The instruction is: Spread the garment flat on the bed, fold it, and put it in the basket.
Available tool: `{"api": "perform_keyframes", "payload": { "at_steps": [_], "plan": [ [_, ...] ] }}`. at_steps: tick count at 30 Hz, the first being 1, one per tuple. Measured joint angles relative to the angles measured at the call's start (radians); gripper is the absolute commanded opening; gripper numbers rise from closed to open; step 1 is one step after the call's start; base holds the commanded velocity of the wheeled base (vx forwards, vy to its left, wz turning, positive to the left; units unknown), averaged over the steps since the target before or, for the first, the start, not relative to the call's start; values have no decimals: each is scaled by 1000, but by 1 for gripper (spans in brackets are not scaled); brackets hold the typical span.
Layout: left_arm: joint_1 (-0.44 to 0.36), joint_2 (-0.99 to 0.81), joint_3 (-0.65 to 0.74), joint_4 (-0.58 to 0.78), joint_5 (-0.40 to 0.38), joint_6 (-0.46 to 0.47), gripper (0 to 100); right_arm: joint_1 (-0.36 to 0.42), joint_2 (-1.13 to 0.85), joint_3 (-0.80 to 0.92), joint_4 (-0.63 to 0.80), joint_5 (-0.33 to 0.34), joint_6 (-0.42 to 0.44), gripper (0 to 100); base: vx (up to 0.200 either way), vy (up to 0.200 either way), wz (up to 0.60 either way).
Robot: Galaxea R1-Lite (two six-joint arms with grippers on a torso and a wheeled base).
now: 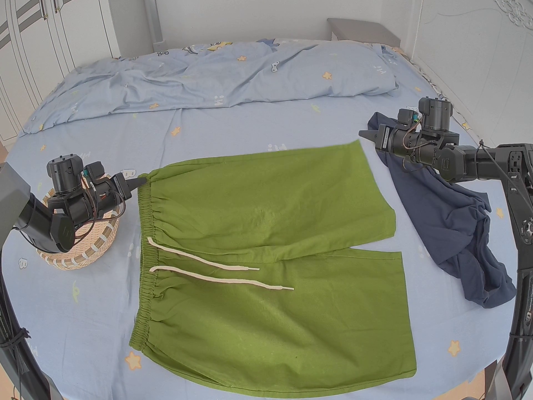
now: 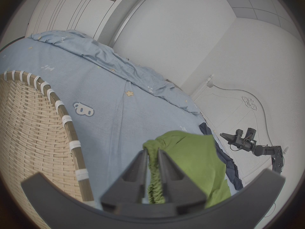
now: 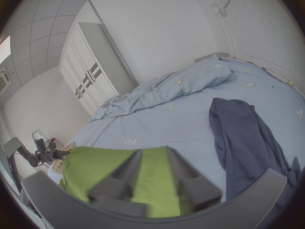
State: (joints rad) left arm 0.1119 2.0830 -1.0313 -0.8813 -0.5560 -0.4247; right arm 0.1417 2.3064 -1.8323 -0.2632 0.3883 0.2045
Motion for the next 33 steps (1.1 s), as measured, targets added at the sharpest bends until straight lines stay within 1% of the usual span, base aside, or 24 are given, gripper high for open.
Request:
{"api": "perform_keyframes", "payload": {
  "at_steps": [9, 16, 19, 24, 29, 33],
  "plan": [
    [-10, 5, -27, -6, 0, 1, 100, 2, 14, 6, 2, -5, 6, 100, 0, 0, 0],
    [-15, -36, -14, 2, 0, -10, 100, -5, -44, 79, 1, -5, 51, 100, 0, 0, 0],
    [-24, -90, 16, 6, -1, -41, 100, -8, -108, 167, 1, -5, 76, 100, 0, 0, 0],
    [-51, -202, 112, 12, -2, -105, 100, -13, -247, 384, 2, -4, 106, 100, 0, 0, 0],
    [-69, -304, 275, 13, -7, -144, 100, -13, -404, 633, -4, 0, 121, 100, 0, 0, 0],
    [-70, -371, 448, 12, -13, -163, 100, -9, -529, 834, -15, 8, 129, 100, 0, 0, 0]
  ]
}}
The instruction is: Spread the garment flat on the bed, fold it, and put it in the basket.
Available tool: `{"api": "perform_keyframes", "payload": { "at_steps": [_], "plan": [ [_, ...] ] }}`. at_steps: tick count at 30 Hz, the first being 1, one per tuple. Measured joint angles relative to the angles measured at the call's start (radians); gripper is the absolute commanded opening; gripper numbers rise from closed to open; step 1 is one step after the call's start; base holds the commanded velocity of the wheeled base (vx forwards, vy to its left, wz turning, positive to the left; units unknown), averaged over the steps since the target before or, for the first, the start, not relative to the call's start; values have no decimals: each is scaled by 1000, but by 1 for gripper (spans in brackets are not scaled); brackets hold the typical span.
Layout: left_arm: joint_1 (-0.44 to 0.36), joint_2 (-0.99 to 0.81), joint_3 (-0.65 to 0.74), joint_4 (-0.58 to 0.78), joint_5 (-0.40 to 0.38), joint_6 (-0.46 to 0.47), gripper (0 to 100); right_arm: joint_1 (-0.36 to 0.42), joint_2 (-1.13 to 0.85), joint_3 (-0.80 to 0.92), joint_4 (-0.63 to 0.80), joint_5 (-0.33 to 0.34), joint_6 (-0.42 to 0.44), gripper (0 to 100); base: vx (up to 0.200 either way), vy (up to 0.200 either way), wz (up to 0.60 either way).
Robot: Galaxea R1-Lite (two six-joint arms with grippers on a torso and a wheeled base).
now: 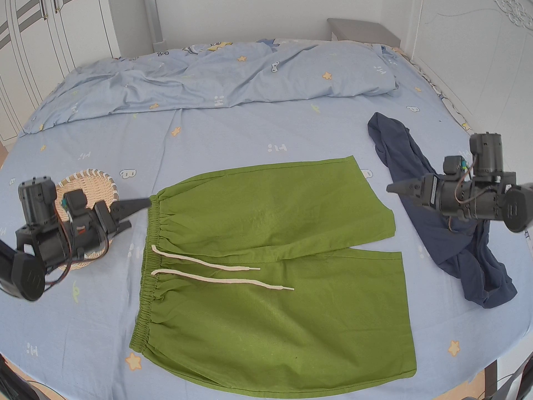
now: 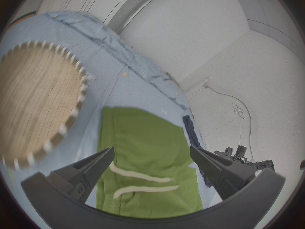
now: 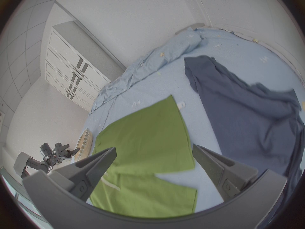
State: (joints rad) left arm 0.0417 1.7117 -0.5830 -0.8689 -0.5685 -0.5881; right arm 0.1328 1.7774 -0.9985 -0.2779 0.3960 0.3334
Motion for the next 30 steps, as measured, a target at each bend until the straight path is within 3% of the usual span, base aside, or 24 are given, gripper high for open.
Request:
{"api": "perform_keyframes", "payload": {
  "at_steps": [12, 19, 30],
  "plan": [
    [54, -233, 514, 23, -29, -30, 100, 67, -350, 490, -79, 44, 60, 100, 0, 0, 0],
    [77, -280, 561, 96, -46, 2, 100, 102, -443, 556, -93, 49, 68, 100, 0, 0, 0],
    [89, -3, 565, 46, -51, 186, 100, 117, -468, 565, -106, 51, 66, 100, 0, 0, 0]
  ]
}}
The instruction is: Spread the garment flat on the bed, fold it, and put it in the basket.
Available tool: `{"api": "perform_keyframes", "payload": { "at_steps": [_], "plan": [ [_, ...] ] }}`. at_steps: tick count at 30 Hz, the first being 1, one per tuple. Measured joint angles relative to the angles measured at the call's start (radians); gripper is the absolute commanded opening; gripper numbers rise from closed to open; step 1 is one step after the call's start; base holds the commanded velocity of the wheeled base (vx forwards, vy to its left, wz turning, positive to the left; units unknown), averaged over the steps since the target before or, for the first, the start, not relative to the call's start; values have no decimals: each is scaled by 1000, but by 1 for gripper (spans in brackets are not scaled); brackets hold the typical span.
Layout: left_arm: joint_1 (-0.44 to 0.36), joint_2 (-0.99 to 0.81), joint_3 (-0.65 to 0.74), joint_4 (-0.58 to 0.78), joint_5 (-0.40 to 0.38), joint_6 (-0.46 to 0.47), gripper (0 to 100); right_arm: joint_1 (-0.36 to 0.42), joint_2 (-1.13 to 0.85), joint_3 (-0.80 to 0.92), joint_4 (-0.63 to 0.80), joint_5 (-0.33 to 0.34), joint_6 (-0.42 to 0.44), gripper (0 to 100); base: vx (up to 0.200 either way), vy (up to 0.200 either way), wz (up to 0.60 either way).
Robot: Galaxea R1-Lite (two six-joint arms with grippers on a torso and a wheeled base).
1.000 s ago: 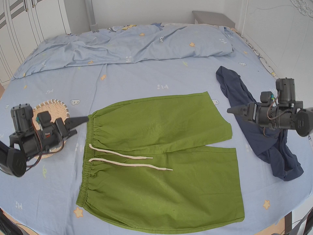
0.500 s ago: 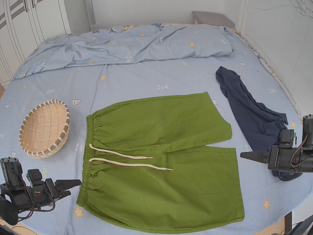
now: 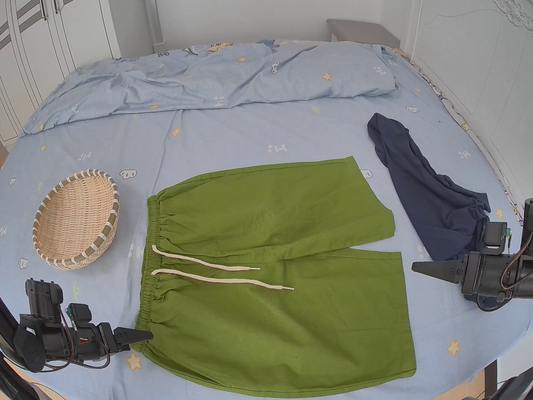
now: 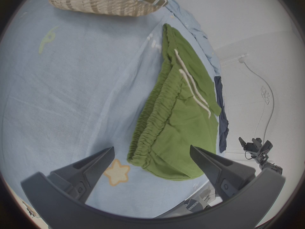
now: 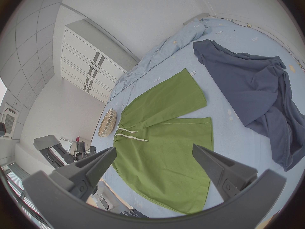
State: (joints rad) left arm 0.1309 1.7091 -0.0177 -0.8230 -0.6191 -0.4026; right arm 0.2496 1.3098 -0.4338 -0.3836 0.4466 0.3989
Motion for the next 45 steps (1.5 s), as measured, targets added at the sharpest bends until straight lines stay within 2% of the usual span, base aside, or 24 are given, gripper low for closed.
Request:
{"api": "perform_keyframes", "payload": {
  "at_steps": [15, 16, 29, 41, 45],
  "plan": [
    [-21, 96, 0, -129, -23, -17, 100, 3, 25, 13, -30, 0, -1, 100, 0, 0, 0],
    [-22, 96, 0, -129, -25, -19, 0, 3, 26, 13, -30, 0, -1, 100, 0, 0, 0],
    [-25, 96, 0, -112, -36, -26, 0, -6, 42, 59, -41, 0, -2, 100, 0, 0, 0],
    [1, 71, 0, -53, -35, -24, 0, -8, 37, 299, -48, 3, -8, 100, 0, 0, 0],
    [10, 64, 0, -50, -35, -24, 0, -3, 35, 385, -44, 25, -16, 100, 0, 0, 0]
  ]
}}
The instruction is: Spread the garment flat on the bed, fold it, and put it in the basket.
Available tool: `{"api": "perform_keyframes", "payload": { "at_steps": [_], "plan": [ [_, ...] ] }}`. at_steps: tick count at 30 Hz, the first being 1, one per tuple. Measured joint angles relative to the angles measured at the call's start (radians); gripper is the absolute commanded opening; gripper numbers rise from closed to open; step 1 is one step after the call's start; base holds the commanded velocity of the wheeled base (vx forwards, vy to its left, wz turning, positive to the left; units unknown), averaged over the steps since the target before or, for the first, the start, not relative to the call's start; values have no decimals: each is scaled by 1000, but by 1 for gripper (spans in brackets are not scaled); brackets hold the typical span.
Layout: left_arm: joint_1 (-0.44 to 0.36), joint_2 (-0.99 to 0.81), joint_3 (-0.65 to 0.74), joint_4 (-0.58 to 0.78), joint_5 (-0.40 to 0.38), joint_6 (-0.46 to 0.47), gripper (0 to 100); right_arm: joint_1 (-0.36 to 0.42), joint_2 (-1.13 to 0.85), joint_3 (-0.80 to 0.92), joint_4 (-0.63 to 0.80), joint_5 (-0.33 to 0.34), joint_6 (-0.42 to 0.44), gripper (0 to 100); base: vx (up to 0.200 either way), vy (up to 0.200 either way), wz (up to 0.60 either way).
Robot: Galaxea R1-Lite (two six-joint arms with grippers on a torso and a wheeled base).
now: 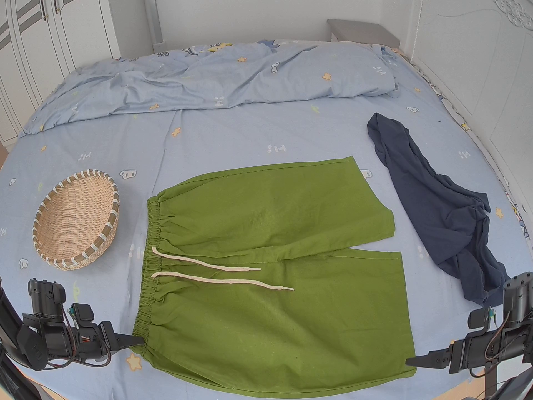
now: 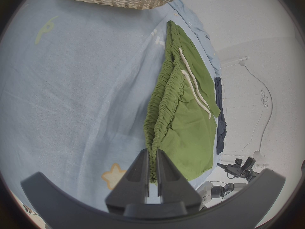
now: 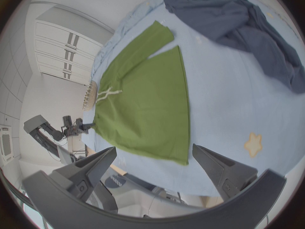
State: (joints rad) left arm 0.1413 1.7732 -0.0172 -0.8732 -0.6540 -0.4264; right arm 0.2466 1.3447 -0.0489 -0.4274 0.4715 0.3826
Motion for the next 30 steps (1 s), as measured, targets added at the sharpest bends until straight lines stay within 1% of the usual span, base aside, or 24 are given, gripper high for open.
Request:
{"api": "perform_keyframes", "payload": {
  "at_steps": [1, 2, 3, 5, 8, 12, 17, 24, 28, 30],
  "plan": [
    [1, -1, 0, 0, 0, 0, 0, 0, -1, 7, 3, 13, -1, 100, 0, 0, 0],
    [4, -3, 0, 0, 0, 0, 0, 0, -1, 17, 13, 51, -1, 100, 0, 0, 0],
    [5, -3, 0, 0, 0, 0, 0, 0, -1, 19, 18, 63, -1, 100, 0, 0, 0],
    [6, -6, 0, 0, 0, 0, 0, -4, 0, 25, 37, 112, -2, 100, 0, 0, 0],
    [8, -11, 0, 1, 0, 0, 0, -6, 6, 29, 59, 148, -4, 100, 0, 0, 0],
    [8, -18, 0, 3, 0, 0, 0, -7, 40, 31, 37, 150, -12, 100, 0, 0, 0],
    [9, -29, 0, 4, 0, -1, 0, -10, 127, 31, -8, 146, -38, 100, 0, 0, 0],
    [10, -42, 0, 6, 1, -2, 0, -29, 228, 31, -33, 142, -111, 100, 0, 0, 0],
    [10, -46, 0, 6, 0, -3, 0, -45, 274, 31, -34, 142, -166, 100, 0, 0, 0],
    [9, -48, 0, 6, 0, -3, 0, -50, 297, 31, -41, 141, -178, 100, 0, 0, 0]
  ]
}}
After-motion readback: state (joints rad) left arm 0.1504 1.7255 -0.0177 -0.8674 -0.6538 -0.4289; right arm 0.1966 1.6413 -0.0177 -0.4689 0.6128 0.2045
